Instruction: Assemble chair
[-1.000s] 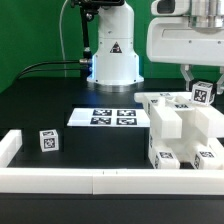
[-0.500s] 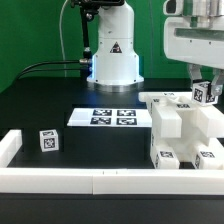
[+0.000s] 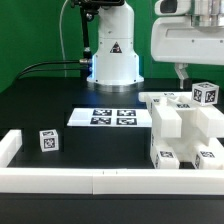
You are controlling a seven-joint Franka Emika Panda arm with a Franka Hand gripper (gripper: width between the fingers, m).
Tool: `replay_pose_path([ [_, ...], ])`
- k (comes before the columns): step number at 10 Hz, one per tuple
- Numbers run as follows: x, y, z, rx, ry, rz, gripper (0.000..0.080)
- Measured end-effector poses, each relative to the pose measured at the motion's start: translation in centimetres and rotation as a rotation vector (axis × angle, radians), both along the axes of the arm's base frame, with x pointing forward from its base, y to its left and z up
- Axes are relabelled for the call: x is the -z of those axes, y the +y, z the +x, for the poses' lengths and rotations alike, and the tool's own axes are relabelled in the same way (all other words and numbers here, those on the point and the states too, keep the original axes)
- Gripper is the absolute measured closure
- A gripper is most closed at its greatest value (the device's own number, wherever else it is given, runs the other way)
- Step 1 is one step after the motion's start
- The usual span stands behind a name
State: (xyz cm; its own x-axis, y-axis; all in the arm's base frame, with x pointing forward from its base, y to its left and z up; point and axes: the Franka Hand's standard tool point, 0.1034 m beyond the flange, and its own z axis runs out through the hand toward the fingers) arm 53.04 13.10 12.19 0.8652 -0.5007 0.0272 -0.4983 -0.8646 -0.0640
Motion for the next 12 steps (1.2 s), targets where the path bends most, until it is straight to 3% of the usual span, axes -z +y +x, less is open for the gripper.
replay_pose_path([
  [3,0.05,-0.30,0.08,-0.153,-0.006,-0.014,0.0151],
  [5,-0.03,-1.00,0.35,-0.528,-0.013,-0.036,0.0151],
  [7,0.03,-0.93,0.30,-0.462,-0.010,-0.033,0.0151],
  [9,0.05,-0.95,0.30,-0.378,-0.006,-0.029,0.0395],
  [10,0.05,-0.95,0.30,-0.322,-0.004,-0.026,0.0395],
  [11,0.05,-0.95,0.30,-0.231,-0.001,-0.021,0.0518],
  [12,0.06,-0.94,0.30,-0.162,0.002,-0.017,0.0518],
])
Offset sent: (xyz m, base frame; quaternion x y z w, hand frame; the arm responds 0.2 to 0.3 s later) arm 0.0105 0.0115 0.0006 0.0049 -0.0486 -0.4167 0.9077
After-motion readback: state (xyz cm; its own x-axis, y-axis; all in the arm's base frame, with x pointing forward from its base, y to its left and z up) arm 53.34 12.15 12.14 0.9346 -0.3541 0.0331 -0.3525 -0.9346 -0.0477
